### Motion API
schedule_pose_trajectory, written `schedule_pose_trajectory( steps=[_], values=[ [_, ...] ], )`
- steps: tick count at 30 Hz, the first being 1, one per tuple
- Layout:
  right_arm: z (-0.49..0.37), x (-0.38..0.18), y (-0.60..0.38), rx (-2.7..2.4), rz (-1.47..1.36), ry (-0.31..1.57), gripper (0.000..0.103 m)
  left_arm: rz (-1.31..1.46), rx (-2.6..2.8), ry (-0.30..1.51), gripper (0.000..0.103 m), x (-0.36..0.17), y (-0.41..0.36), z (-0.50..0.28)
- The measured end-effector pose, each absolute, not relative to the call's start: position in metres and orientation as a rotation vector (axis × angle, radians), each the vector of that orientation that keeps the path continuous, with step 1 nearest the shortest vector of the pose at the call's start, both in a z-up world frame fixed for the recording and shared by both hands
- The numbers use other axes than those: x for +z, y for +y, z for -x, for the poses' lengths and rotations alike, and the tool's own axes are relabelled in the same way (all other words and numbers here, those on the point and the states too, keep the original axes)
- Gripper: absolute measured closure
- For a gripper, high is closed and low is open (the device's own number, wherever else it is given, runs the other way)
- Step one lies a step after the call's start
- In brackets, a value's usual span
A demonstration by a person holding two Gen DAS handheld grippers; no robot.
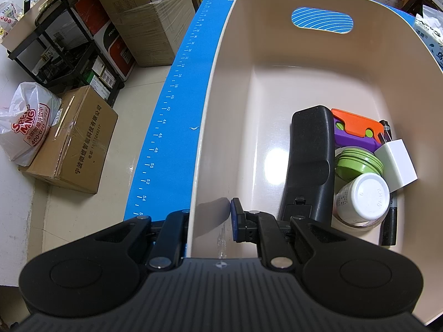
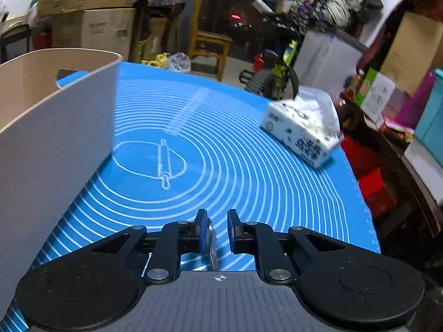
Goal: Organize rigid objects
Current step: 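Carry the silver key into the basket and release it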
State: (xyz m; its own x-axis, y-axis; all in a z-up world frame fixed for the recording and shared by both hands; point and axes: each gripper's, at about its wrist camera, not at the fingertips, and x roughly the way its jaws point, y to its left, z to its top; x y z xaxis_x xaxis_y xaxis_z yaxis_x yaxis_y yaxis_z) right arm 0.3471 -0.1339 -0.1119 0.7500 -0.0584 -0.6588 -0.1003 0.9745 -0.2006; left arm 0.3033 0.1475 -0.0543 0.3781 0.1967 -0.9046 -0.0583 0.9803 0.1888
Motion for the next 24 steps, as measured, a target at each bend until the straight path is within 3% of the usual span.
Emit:
schedule_pose_trajectory(
  steps=[5, 13, 14, 24],
  values=[
    [-0.353, -0.121, -0.142, 0.057, 0.163, 0.773, 0.069, -0.134, 0.164, 1.173, 0.086, -0.054, 0.147, -0.303],
    [-0.357, -0.122, -0.16, 0.057, 0.035, 0.799, 0.079, -0.136, 0.164, 1.172, 0.086, -0.054, 0.148, -0.303],
    [-0.357, -0.121, -0.164, 0.062, -0.002, 0.802, 0.09, -0.135, 0.164, 1.172, 0.086, -0.054, 0.147, -0.303],
    [-0.347, -0.103, -0.156, 0.071, -0.01, 0.733, 0.09, -0.133, 0.163, 1.174, 0.086, -0.055, 0.148, -0.303]
  ],
)
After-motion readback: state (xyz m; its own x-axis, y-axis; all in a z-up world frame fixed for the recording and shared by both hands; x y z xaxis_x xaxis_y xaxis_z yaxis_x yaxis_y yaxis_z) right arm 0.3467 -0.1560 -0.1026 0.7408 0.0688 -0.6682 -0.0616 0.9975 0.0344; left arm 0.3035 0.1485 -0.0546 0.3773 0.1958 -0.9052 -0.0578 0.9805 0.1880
